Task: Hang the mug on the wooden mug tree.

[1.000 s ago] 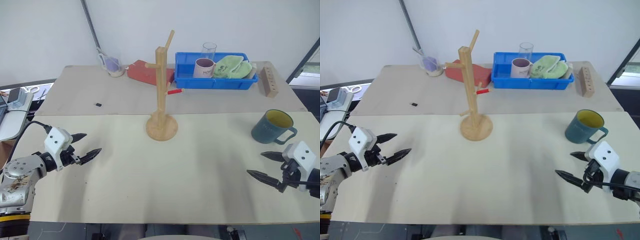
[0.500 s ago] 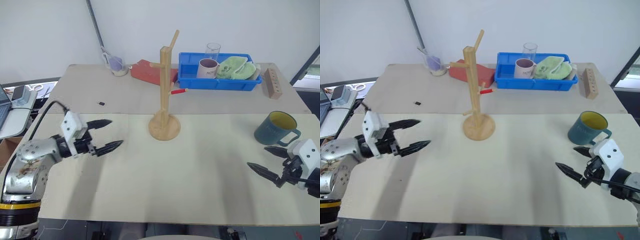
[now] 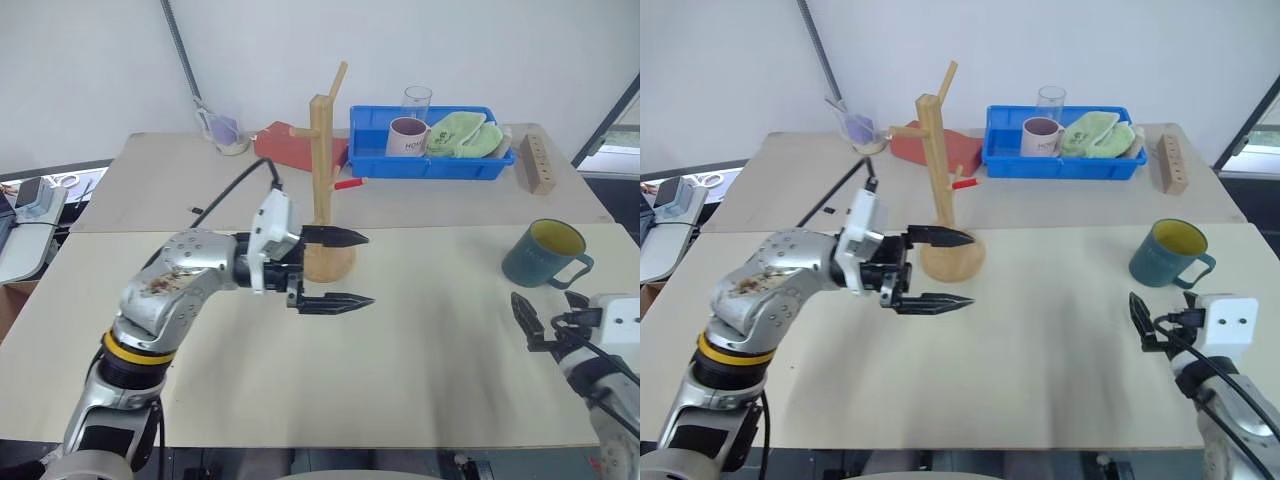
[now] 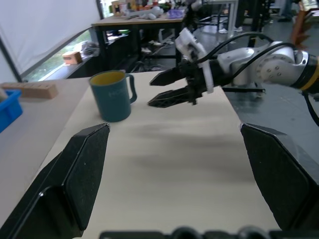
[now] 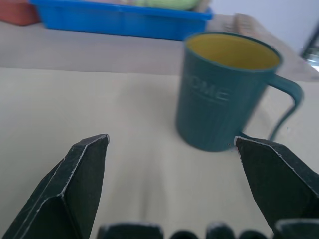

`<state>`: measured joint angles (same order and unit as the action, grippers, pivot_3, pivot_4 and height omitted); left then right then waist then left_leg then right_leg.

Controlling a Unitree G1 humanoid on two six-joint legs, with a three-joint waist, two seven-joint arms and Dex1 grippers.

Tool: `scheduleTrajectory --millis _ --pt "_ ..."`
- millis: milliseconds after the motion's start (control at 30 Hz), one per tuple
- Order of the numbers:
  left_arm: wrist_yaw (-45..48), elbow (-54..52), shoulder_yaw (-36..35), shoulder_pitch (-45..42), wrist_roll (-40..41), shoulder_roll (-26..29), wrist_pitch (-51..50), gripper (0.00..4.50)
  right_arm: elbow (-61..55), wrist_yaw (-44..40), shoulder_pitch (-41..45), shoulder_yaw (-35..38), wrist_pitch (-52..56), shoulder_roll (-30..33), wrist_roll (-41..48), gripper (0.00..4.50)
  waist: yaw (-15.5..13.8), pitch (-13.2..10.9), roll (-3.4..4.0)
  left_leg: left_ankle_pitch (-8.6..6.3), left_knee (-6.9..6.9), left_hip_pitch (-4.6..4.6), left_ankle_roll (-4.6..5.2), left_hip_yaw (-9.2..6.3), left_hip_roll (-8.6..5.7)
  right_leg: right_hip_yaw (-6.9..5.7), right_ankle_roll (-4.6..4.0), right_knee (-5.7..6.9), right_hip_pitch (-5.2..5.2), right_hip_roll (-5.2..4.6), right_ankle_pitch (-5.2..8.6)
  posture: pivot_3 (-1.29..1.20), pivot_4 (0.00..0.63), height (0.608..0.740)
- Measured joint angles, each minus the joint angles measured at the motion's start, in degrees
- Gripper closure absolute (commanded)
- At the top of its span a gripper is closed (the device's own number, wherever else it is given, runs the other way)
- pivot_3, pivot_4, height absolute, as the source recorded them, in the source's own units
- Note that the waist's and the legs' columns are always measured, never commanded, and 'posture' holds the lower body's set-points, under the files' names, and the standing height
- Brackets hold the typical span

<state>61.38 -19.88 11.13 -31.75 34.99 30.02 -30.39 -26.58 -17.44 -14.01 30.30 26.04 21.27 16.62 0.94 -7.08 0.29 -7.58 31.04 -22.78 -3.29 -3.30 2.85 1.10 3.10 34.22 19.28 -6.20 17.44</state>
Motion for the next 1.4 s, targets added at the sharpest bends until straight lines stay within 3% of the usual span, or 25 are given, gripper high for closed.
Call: scheduleTrajectory --millis 167,633,1233,1400 --pt "0.44 0.74 0.70 -0.20 -1.78 -1.39 1.77 0.00 5.54 4.89 4.23 0.33 -0.01 0.48 -2.62 0.03 -0.18 0.01 0.02 0.35 0.00 -0.02 0.56 0.02 0.00 0.01 0.02 0.00 -0.05 0.02 -0.01 0.00 0.150 0.740" --pt "2.19 0.84 1.45 0.55 -3.45 -1.55 2.85 0.00 14.54 12.45 12.94 4.90 1.98 2.21 -2.33 0.03 -0.10 0.02 0.05 0.39 -0.07 -0.03 0.63 0.03 0.00 0.05 0.03 0.01 -0.03 0.03 -0.02 0.00 0.150 0.740" --pt "1.77 0.89 1.45 -1.39 -3.63 -1.96 2.48 0.00 29.31 13.15 20.14 4.87 0.16 6.17 -2.26 0.03 -0.08 0.03 0.05 0.45 -0.07 -0.04 0.72 0.04 -0.01 0.13 0.06 0.01 -0.05 0.09 -0.03 0.00 0.150 0.740" --pt "1.73 0.89 1.45 -1.42 -4.14 -1.94 1.88 0.00 32.12 12.44 22.37 4.73 -1.22 6.47 -1.81 1.47 0.01 0.03 0.05 0.48 -0.07 -0.02 0.77 0.01 0.00 0.53 0.07 0.01 -0.05 0.39 -0.04 0.00 0.150 0.740"
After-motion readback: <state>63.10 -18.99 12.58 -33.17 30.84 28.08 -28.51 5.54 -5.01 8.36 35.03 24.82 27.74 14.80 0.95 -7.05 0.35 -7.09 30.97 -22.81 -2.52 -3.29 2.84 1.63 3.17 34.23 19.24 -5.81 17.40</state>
